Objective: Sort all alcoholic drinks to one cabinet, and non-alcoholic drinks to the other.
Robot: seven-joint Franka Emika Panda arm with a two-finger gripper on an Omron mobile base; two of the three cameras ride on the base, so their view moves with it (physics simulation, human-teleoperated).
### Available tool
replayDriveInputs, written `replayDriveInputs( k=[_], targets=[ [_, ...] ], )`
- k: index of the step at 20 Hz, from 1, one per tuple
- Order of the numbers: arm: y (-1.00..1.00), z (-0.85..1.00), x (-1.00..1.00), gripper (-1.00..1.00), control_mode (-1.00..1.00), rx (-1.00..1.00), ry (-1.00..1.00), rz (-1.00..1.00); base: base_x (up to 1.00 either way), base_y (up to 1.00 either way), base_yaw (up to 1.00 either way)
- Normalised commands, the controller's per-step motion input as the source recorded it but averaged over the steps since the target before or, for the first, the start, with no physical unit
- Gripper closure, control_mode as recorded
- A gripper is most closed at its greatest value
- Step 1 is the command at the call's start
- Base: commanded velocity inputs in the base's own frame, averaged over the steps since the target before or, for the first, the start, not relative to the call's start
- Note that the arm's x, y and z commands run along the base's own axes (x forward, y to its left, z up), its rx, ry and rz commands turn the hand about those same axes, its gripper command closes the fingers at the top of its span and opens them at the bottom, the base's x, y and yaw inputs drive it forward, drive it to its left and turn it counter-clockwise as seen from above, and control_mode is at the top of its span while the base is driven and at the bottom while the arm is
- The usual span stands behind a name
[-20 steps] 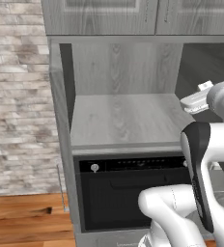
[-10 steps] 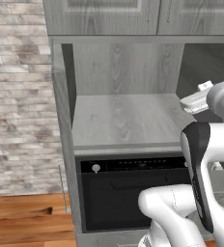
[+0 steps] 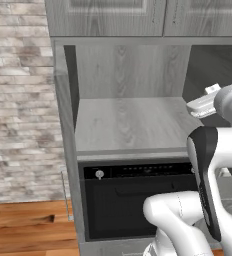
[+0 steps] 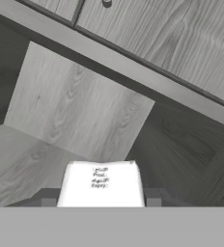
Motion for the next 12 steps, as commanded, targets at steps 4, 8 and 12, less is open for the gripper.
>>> replayDriveInputs(
  k=[4, 8, 12],
  targets=[
    [0.0, 0.0, 0.0, 1.0, 1.0, 0.0, 0.0, 0.0, 0.0, 0.0, 0.0],
    [0.0, 0.0, 0.0, 1.0, 1.0, 0.0, 0.0, 0.0, 0.02, 0.06, 0.0],
    [0.1, -0.21, 0.06, 1.0, -1.0, 0.0, 0.04, 0.0, 0.0, 0.0, 0.0]
  ],
)
